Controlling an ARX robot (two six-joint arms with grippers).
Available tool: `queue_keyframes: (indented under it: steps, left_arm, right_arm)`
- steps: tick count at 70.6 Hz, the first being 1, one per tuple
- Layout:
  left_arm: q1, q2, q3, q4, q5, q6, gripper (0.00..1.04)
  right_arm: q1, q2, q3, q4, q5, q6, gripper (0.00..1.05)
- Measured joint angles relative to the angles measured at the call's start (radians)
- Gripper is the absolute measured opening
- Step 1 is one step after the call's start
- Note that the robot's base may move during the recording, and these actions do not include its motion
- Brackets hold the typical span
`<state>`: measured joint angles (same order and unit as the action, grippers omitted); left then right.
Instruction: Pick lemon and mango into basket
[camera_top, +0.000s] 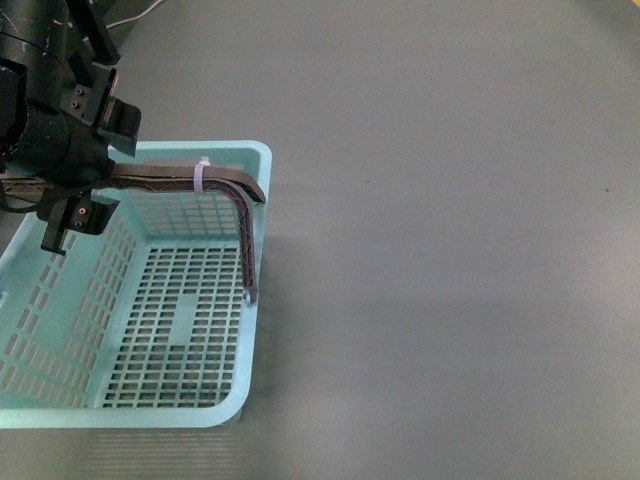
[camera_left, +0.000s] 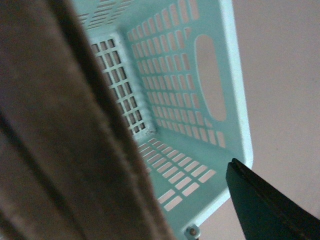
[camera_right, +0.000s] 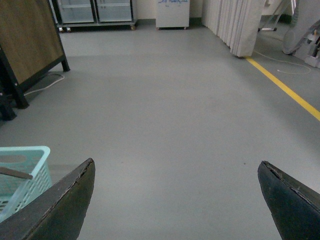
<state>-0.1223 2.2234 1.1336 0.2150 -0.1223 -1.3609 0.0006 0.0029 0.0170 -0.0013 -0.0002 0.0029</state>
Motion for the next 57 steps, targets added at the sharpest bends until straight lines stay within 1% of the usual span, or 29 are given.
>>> queue_keyframes:
  steps: [4, 6, 8, 9, 13, 16, 19, 37, 44, 57]
  left_arm:
    - [-0.001, -0.001, 0.0, -0.008, 0.002, -0.018, 0.42]
    - [-0.002, -0.006, -0.003, -0.013, 0.007, -0.027, 0.35]
    - [-0.003, -0.012, -0.007, -0.014, 0.014, -0.031, 0.32]
    - [-0.004, -0.019, -0.013, -0.013, 0.02, -0.044, 0.28]
    - [-0.005, -0.052, -0.036, -0.013, 0.04, -0.079, 0.2]
    - [-0.006, -0.084, -0.058, -0.017, 0.054, -0.061, 0.16]
    - [-0.008, -0.124, -0.079, -0.032, 0.051, -0.041, 0.16]
    - [0.017, -0.466, -0.207, -0.16, 0.077, -0.082, 0.16]
    - [0.032, -0.632, -0.232, -0.229, 0.097, -0.109, 0.16]
    - [0.04, -0.937, -0.216, -0.415, 0.122, -0.152, 0.16]
  right_arm:
    - [0.0, 0.0, 0.0, 0.0, 0.0, 0.0, 0.96]
    - [0.0, 0.0, 0.0, 0.0, 0.0, 0.0, 0.96]
    - [0.0, 0.0, 0.0, 0.0, 0.0, 0.0, 0.96]
    - [0.0, 0.0, 0.0, 0.0, 0.0, 0.0, 0.96]
    - [0.0, 0.0, 0.0, 0.0, 0.0, 0.0, 0.96]
    - [0.0, 0.0, 0.0, 0.0, 0.0, 0.0, 0.96]
    - [0.0, 0.0, 0.0, 0.0, 0.0, 0.0, 0.96]
    - [0.0, 0.0, 0.0, 0.0, 0.0, 0.0, 0.96]
    - [0.0, 0.0, 0.0, 0.0, 0.0, 0.0, 0.96]
    - [0.0, 0.0, 0.0, 0.0, 0.0, 0.0, 0.96]
